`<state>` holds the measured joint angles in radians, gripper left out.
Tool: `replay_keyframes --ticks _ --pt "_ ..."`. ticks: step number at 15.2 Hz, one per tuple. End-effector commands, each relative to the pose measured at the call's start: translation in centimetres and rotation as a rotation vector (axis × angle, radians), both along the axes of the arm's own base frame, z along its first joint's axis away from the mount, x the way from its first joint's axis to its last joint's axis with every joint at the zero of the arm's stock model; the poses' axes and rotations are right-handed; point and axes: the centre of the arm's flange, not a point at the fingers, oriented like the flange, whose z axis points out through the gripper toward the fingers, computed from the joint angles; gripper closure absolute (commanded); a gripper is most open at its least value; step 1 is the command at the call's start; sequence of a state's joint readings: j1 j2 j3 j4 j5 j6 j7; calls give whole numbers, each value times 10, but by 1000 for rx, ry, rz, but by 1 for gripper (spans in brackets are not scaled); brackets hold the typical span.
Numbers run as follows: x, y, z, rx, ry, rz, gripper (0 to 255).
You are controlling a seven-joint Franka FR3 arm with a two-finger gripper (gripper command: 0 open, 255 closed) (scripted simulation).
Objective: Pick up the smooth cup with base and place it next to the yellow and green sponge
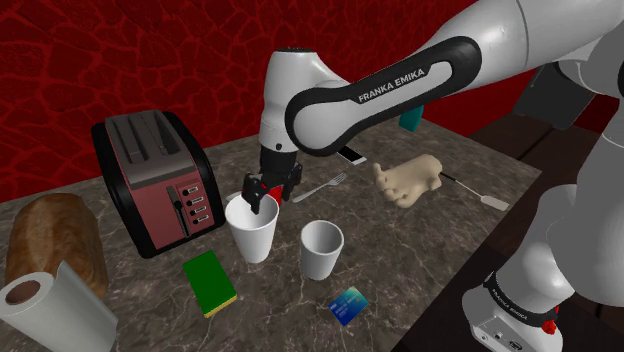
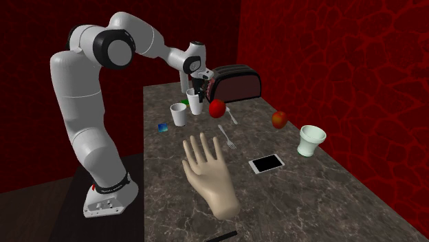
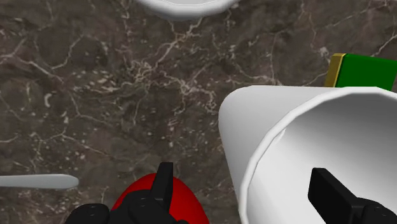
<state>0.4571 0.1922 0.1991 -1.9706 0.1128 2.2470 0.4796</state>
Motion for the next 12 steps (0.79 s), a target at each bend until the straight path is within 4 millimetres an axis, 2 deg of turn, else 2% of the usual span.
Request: replay_keyframes --ticks 1,5,12 --pt "0 0 0 0 0 0 0" --pt "0 -8 49 0 0 0 0" --pt "0 -8 49 0 0 0 0"
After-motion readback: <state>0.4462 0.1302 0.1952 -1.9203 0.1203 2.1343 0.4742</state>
